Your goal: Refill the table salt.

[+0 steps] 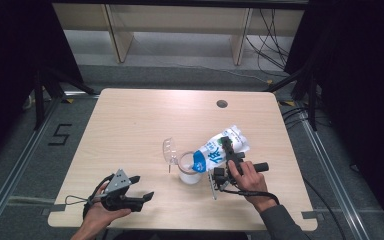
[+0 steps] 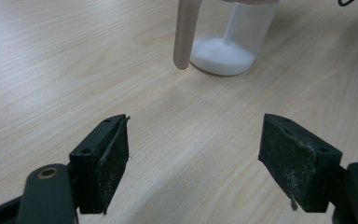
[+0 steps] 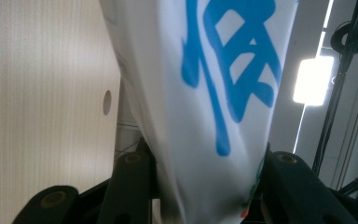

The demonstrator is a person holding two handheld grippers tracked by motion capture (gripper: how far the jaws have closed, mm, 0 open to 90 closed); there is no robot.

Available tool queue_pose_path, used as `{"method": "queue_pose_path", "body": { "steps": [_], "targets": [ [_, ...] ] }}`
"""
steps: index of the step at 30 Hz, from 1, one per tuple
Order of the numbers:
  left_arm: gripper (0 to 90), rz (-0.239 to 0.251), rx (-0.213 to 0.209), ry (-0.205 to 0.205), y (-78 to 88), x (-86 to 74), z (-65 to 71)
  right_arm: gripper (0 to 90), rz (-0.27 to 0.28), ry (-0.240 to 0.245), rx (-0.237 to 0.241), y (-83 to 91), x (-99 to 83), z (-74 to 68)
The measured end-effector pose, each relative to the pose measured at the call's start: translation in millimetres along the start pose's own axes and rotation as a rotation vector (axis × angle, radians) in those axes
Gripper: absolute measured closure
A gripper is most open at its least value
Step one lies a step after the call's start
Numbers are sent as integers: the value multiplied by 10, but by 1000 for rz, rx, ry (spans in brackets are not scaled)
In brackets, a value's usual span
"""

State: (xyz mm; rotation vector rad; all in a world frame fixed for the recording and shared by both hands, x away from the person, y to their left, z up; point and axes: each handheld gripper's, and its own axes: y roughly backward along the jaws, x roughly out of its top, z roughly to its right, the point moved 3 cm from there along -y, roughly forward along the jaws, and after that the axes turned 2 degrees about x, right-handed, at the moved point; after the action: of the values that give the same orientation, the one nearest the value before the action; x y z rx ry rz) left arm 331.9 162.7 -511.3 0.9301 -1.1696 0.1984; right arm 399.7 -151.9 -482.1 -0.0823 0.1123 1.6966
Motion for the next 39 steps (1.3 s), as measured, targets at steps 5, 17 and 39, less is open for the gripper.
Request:
{"method": "queue_pose_path", "body": {
  "steps": [5, 17, 39],
  "targets": [
    [238, -8, 2, -6, 6, 1, -5, 656, 7, 22, -1, -2, 6, 19],
    [239, -4, 1, -6, 0, 2, -2, 672, 27, 6, -15, -5, 5, 8],
    [239, 0, -1, -6, -2, 2, -2, 697, 24, -18, -7, 2, 1, -12]
  ]
}}
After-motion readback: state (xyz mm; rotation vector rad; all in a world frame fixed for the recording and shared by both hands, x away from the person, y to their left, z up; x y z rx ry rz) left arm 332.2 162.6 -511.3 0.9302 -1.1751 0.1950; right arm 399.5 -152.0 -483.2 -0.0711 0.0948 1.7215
